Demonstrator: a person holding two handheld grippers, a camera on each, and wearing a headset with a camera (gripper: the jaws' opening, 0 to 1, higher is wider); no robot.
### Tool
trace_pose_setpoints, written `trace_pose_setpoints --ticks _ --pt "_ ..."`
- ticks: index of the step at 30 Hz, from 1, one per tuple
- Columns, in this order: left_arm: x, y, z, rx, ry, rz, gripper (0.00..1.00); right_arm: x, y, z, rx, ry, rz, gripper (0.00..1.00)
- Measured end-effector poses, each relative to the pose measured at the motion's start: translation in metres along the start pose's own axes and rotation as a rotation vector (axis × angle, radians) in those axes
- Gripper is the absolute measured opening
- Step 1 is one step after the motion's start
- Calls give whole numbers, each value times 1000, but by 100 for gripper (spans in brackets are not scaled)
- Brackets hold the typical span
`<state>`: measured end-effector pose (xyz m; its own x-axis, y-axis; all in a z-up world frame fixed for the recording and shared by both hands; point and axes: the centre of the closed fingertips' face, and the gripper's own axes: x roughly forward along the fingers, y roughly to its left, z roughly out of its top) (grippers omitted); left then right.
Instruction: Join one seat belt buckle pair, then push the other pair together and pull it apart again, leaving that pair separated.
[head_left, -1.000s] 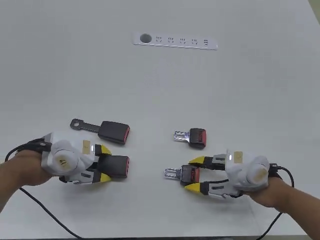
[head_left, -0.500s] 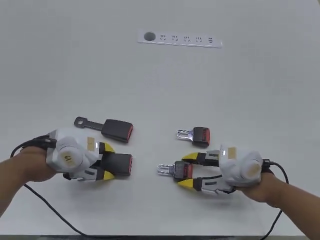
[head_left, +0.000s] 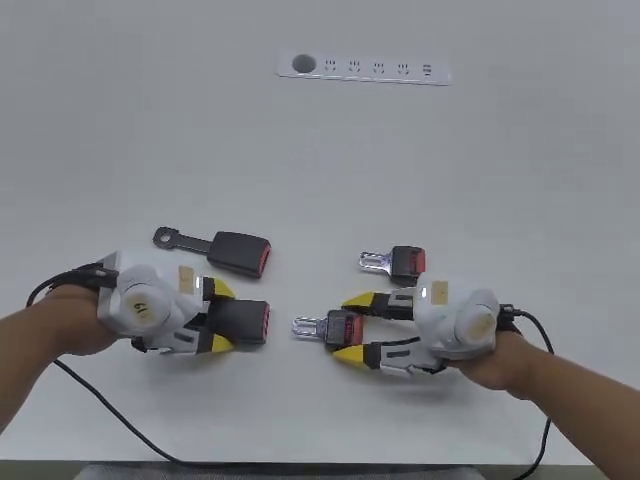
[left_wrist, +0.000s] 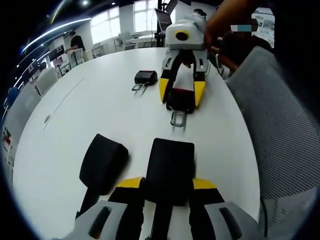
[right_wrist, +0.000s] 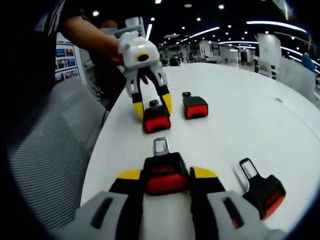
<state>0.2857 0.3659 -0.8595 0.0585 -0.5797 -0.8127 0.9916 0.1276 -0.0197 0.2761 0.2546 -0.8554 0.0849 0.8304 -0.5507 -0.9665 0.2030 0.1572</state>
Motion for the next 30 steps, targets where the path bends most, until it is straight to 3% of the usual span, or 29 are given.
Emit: trace_pose_setpoints --ticks 19,30 --pt "0 1 -1 -4 14 -1 36 38 5 24 16 -28 0 37" --pt "0 1 -1 30 30 -22 34 40 2 26 6 -4 13 37"
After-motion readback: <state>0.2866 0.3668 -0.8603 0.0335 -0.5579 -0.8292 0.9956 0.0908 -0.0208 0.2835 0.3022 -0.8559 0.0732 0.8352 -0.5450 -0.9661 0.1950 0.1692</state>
